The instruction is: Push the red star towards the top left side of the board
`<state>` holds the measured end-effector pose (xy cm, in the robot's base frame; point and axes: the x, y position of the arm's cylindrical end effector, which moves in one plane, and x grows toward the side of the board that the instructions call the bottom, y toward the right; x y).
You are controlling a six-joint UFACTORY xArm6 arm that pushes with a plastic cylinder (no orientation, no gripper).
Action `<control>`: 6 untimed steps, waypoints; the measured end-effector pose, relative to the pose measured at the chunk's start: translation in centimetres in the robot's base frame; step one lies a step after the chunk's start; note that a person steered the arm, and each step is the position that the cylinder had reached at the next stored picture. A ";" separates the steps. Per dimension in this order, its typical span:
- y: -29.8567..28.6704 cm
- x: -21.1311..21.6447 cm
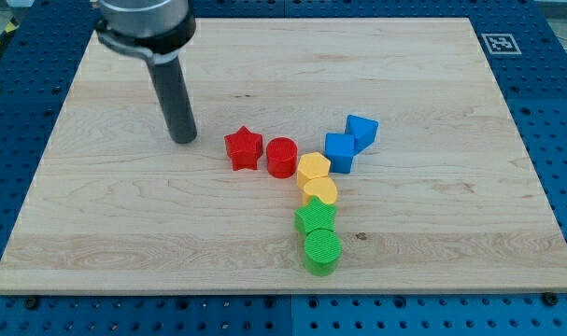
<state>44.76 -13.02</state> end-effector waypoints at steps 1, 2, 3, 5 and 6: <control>0.0 4.4; 1.7 7.6; 6.7 8.0; 10.2 6.2; 9.8 4.4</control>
<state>49.12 -3.22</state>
